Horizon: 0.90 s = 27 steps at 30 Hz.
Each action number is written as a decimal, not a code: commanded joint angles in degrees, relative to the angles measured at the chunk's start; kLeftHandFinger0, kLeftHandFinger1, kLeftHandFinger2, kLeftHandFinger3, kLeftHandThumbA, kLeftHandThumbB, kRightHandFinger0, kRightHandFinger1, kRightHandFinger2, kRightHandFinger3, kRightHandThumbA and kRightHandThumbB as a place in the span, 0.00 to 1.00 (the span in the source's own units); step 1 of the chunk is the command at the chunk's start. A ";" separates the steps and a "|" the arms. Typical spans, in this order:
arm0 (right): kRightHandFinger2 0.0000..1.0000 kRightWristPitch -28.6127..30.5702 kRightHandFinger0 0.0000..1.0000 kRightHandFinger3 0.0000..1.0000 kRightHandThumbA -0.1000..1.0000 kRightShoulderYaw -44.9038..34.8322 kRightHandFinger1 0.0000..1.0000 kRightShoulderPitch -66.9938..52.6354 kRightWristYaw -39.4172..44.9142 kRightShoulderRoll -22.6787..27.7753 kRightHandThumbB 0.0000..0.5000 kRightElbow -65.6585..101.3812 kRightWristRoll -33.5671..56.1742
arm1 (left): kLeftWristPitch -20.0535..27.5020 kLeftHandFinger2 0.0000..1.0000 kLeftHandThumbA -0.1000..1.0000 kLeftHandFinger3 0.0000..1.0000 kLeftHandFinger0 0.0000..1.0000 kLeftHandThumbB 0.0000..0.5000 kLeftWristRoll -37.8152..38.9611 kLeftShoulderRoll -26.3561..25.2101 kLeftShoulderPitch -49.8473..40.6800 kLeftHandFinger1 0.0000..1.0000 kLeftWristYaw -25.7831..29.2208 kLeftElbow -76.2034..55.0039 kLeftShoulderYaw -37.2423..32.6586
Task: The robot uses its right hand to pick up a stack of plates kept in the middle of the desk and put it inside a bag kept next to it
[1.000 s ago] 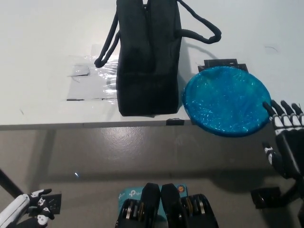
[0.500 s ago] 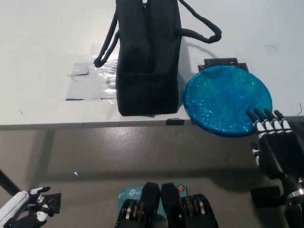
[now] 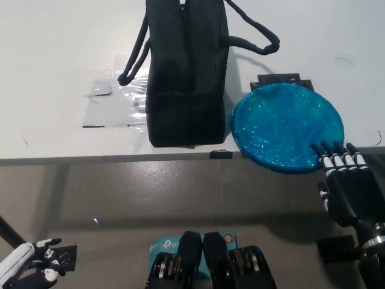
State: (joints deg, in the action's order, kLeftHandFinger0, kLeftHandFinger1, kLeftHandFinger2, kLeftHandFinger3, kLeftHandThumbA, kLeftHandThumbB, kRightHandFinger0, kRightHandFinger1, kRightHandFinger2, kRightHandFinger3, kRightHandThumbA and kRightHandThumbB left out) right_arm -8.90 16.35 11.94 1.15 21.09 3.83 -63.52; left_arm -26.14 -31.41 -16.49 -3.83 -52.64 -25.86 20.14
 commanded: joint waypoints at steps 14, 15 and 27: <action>1.00 -4.66 1.00 1.00 0.37 3.29 1.00 7.90 -8.94 -1.04 1.00 -10.41 -11.05 | -0.79 0.95 0.00 1.00 0.87 0.03 -0.58 -1.86 2.29 0.88 -0.34 -1.68 -0.51; 1.00 -4.91 1.00 1.00 0.33 3.82 1.00 8.53 -11.44 -1.18 1.00 -13.00 -11.89 | -0.79 0.95 0.00 1.00 0.87 0.02 -0.67 -1.73 2.41 0.89 -0.43 -1.86 -0.39; 1.00 -7.88 1.00 1.00 0.20 6.38 1.00 10.90 -12.56 -1.72 1.00 -24.44 -10.95 | -0.79 0.93 0.00 0.99 0.86 0.01 0.51 -2.71 3.32 0.88 0.70 -1.73 -1.21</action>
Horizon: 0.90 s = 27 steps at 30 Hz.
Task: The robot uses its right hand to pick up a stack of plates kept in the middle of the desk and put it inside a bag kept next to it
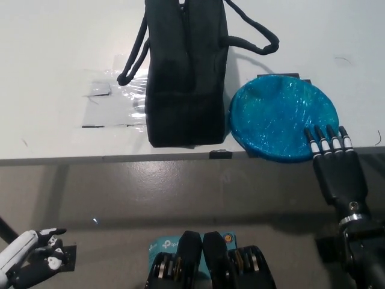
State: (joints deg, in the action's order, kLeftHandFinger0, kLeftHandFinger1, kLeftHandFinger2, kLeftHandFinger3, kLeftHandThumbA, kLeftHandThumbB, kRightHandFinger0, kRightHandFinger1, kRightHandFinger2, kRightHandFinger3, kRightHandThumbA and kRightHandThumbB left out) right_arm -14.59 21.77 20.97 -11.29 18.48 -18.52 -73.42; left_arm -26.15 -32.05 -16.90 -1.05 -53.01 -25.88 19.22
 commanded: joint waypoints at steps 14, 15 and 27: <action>1.00 0.54 1.00 1.00 0.18 2.58 1.00 3.41 -2.82 1.49 1.00 -3.35 2.18 | -0.78 0.90 0.00 0.98 0.82 0.00 1.37 -3.65 0.48 0.85 3.13 -2.06 -1.74; 1.00 0.52 1.00 1.00 0.18 2.66 1.00 3.44 -2.90 1.52 1.00 -3.40 2.26 | -0.78 0.90 0.00 0.98 0.82 0.00 1.43 -3.70 0.47 0.85 3.20 -2.05 -1.80; 0.00 14.03 0.00 1.00 0.38 4.88 0.00 10.02 -24.82 4.31 0.71 -12.18 5.15 | -0.78 0.86 0.00 0.90 0.79 0.00 3.10 -5.39 0.13 0.81 6.66 -1.99 -3.75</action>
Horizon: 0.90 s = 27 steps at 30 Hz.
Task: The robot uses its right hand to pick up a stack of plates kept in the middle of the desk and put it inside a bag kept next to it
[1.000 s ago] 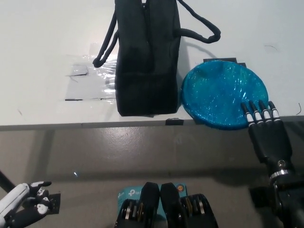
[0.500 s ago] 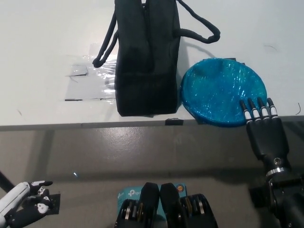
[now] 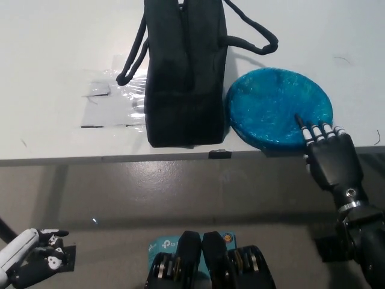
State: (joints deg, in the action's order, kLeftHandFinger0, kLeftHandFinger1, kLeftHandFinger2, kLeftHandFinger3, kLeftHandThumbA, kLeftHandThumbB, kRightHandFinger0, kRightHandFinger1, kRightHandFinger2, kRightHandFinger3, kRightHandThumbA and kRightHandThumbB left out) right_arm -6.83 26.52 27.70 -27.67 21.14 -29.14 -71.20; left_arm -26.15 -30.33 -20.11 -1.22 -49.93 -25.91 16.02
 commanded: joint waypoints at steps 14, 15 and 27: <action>0.41 12.96 0.00 0.12 0.00 0.70 0.00 4.59 -13.07 1.60 0.26 -3.57 6.27 | -0.78 0.86 0.00 0.98 0.81 0.00 1.90 -3.12 0.63 0.81 6.01 -2.14 -1.86; 0.37 13.98 0.00 0.08 0.00 0.38 0.00 5.05 -13.91 1.23 0.35 -4.60 7.18 | -0.78 0.86 0.00 0.98 0.81 0.00 1.97 -3.12 0.65 0.81 5.99 -2.29 -1.79; 0.36 14.02 0.00 0.07 0.00 -0.48 0.00 3.59 -10.53 1.75 0.20 -2.90 10.04 | -0.78 0.83 0.00 0.94 0.76 0.00 2.03 -5.20 -0.28 0.77 7.54 -2.43 -3.85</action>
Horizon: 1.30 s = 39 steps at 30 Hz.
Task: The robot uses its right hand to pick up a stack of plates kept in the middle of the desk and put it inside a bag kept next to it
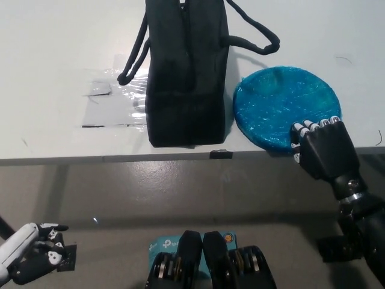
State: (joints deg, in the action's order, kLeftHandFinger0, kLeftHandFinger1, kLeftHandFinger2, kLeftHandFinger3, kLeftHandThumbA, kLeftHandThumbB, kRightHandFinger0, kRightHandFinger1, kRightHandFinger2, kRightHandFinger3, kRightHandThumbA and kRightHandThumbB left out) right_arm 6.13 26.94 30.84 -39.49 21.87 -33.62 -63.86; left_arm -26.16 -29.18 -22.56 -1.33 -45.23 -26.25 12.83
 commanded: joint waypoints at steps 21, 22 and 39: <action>1.00 -15.04 1.00 1.00 0.89 -4.90 1.00 -6.19 31.39 3.03 1.00 27.65 -0.99 | -0.77 0.79 0.00 0.82 0.74 0.00 0.83 -2.71 -1.14 0.75 4.65 -1.85 -1.52; 1.00 -15.53 1.00 1.00 0.86 -4.92 1.00 -6.22 31.91 2.59 1.00 28.17 -1.26 | -0.77 0.80 0.00 0.81 0.76 0.00 0.55 -2.16 -1.05 0.76 4.03 -1.92 -0.97; 1.00 -23.08 1.00 1.00 0.86 -7.56 1.00 -7.97 46.56 -0.51 1.00 36.90 -0.67 | -0.77 0.75 0.00 0.67 0.76 0.00 2.11 -1.79 -0.29 0.74 5.24 -0.99 -0.96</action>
State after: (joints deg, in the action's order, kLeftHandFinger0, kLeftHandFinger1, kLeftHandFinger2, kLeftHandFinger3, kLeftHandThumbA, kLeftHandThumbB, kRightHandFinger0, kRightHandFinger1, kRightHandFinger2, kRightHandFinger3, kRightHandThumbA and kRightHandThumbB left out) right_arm -10.89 20.98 22.29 -1.91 21.61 -0.67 -63.04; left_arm -26.14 -28.09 -23.10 -2.57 -42.52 -26.09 10.92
